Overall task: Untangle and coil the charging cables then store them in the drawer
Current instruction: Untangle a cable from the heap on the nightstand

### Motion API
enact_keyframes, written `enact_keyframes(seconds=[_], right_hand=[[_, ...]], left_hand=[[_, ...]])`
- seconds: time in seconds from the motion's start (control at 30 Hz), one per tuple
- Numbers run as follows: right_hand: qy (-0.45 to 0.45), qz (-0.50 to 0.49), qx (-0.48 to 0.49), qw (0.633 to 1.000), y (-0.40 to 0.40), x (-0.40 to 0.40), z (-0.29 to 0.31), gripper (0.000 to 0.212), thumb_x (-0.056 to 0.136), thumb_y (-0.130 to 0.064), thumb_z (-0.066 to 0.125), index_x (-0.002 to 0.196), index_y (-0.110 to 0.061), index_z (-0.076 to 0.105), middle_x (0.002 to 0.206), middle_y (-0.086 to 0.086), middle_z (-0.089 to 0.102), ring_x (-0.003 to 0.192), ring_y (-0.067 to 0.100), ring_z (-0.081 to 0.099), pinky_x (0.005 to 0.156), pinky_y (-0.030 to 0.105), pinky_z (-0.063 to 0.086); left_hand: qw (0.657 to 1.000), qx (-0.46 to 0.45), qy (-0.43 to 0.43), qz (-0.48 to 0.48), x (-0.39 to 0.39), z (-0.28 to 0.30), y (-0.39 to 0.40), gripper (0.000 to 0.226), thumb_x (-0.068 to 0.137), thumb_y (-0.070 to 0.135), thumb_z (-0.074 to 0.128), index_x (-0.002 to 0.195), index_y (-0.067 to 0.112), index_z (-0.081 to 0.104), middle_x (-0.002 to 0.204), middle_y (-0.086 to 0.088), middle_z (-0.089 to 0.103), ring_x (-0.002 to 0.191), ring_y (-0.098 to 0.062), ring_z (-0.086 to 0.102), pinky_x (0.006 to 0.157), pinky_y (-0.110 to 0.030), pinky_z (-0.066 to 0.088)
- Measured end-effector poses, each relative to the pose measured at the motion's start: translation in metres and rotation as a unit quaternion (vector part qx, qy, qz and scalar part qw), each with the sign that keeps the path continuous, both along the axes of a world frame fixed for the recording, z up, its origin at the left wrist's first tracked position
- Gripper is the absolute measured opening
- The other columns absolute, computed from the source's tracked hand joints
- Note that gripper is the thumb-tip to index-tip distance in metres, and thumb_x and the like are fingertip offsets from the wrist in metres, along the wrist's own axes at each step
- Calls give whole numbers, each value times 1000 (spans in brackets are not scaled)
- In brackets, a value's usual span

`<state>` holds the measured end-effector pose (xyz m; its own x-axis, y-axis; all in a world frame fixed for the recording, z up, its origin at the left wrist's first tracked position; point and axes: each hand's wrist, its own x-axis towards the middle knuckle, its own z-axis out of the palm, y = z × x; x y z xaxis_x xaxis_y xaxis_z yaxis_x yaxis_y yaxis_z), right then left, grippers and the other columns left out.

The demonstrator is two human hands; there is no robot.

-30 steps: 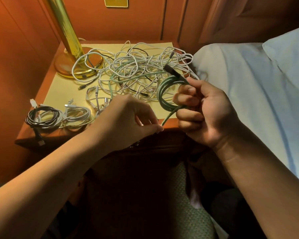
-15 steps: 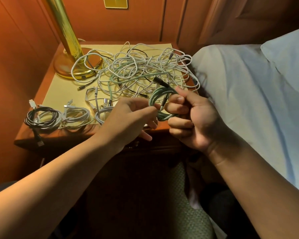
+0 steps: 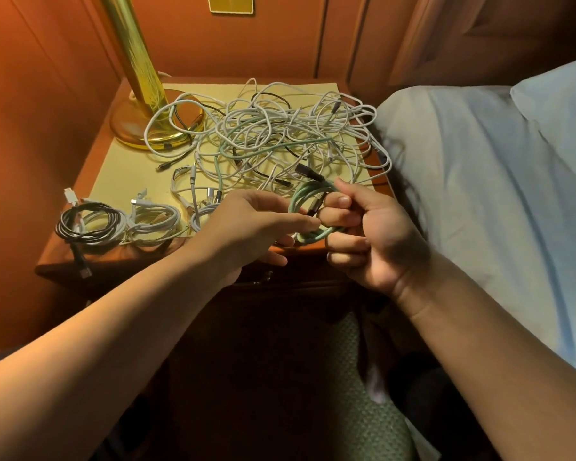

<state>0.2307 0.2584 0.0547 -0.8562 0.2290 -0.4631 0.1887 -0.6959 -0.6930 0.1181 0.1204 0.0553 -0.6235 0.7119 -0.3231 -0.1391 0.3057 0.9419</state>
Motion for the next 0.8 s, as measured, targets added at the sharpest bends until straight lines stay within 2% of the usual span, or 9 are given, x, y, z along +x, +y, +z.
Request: enact_keyframes(seconds=[0.17, 0.33, 0.53, 0.63, 0.73, 0.8], right_hand=[[-4, 6, -8, 1000, 1, -1, -2, 44, 108, -43, 40, 68, -27, 41, 56, -8, 25, 32, 2, 19, 35, 15, 13], [-15, 18, -28, 999, 2, -1, -5, 46, 109, -42, 39, 65, -27, 44, 57, -9, 26, 32, 2, 19, 36, 16, 12], [-35, 17, -33, 999, 1, -1, -5, 46, 108, -42, 41, 64, -26, 43, 58, -10, 26, 32, 3, 19, 36, 16, 13], [-45, 22, -33, 998, 1, -1, -4, 45, 107, -43, 42, 65, -27, 42, 58, -10, 26, 33, 3, 19, 38, 16, 11], [-48, 33, -31, 998, 1, -2, -5, 45, 107, -44, 41, 65, -27, 41, 56, -9, 26, 33, 3, 18, 40, 17, 9], [-52, 35, -24, 998, 1, -3, -5, 46, 107, -45, 41, 65, -27, 41, 56, -9, 26, 33, 3, 18, 40, 18, 9]], left_hand=[[1000, -18, -1, -26, -4, 0, -1, 36, 72, 18, 89, 97, -4, 76, 78, -9, 69, 66, -12, 64, 50, -26, 51], [996, -36, -26, -72, -12, 0, -2, 22, 67, 18, 92, 82, 10, 77, 72, -3, 68, 64, -10, 61, 50, -23, 48], [993, -47, -42, -100, -15, -1, -1, 44, 54, 25, 91, 91, 9, 74, 78, -6, 66, 63, -9, 61, 51, -21, 46], [994, -18, -35, -105, -14, -3, 0, 27, 58, 16, 89, 80, 12, 75, 76, -5, 68, 64, -12, 62, 49, -21, 44], [994, 13, -26, -107, -13, -4, 1, 20, 68, 0, 85, 80, 11, 75, 80, -10, 70, 68, -18, 62, 47, -23, 45], [994, 11, 7, -110, -13, -3, 0, 17, 70, 3, 87, 79, 12, 76, 82, -13, 72, 72, -21, 66, 47, -25, 48]])
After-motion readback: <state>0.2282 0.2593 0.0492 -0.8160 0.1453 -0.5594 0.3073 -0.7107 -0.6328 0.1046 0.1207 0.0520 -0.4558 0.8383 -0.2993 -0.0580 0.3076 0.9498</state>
